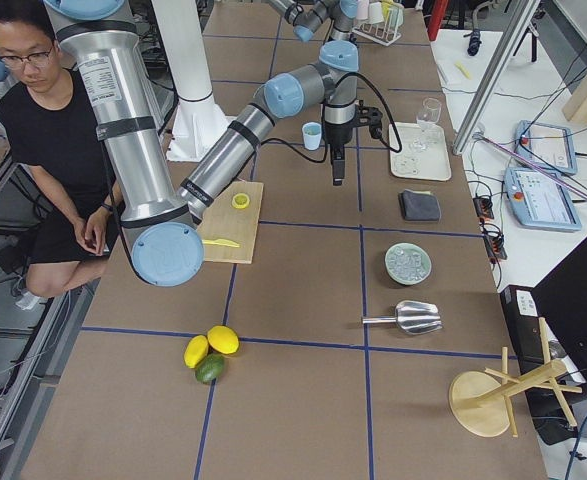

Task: Squeeze lemon into cup
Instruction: 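Grasp the steel muddler rod upright with the left gripper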

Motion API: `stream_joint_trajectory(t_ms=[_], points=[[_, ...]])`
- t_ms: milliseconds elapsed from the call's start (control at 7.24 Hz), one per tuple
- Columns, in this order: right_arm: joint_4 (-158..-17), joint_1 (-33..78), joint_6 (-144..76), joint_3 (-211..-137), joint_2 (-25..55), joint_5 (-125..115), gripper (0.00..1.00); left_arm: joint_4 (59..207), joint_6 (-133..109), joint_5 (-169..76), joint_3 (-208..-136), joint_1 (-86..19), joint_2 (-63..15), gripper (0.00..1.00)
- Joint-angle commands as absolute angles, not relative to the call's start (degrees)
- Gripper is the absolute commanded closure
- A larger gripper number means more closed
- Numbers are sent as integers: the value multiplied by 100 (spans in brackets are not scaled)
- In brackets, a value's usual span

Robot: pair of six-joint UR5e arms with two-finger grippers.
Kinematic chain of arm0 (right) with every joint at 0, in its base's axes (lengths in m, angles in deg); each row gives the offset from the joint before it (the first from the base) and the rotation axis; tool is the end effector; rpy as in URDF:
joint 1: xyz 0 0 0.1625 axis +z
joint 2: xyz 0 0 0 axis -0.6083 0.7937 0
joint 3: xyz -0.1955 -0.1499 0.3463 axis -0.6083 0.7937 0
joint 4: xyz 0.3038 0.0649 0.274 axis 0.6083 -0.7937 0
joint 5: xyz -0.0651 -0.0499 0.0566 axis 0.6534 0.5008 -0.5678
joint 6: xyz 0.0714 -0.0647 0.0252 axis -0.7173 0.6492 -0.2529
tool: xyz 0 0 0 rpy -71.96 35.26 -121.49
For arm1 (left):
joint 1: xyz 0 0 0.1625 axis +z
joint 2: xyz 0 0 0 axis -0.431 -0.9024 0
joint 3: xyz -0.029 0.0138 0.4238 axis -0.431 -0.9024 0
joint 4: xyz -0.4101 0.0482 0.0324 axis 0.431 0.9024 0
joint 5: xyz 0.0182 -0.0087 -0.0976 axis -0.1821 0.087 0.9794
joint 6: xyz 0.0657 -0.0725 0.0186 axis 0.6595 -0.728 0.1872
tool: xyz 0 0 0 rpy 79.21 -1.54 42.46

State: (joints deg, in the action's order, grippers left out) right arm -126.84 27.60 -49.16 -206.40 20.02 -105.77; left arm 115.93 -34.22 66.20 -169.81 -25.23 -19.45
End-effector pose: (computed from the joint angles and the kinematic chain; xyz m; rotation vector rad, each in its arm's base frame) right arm -0.1343 -0.4743 0.3019 0.0976 -0.7091 -0.0144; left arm 0.3373 -0.5137 0.5035 -0.1640 0.8410 0.1948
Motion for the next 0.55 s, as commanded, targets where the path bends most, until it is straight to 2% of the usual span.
stream_joint_trajectory(t_ms=[0,138,276,414], points=[[-12684,2766,-4916,-20644,1996,-10577,0,11735,-3427,6487,-16909,-2510,-1945,27],[-12684,2766,-4916,-20644,1996,-10577,0,11745,-3436,6486,-16917,-2518,-1945,30],[-12684,2766,-4916,-20644,1996,-10577,0,11745,-3444,6486,-16917,-2510,-1945,39],[-12684,2766,-4916,-20644,1996,-10577,0,11745,-3453,6486,-16926,-2510,-1945,65]])
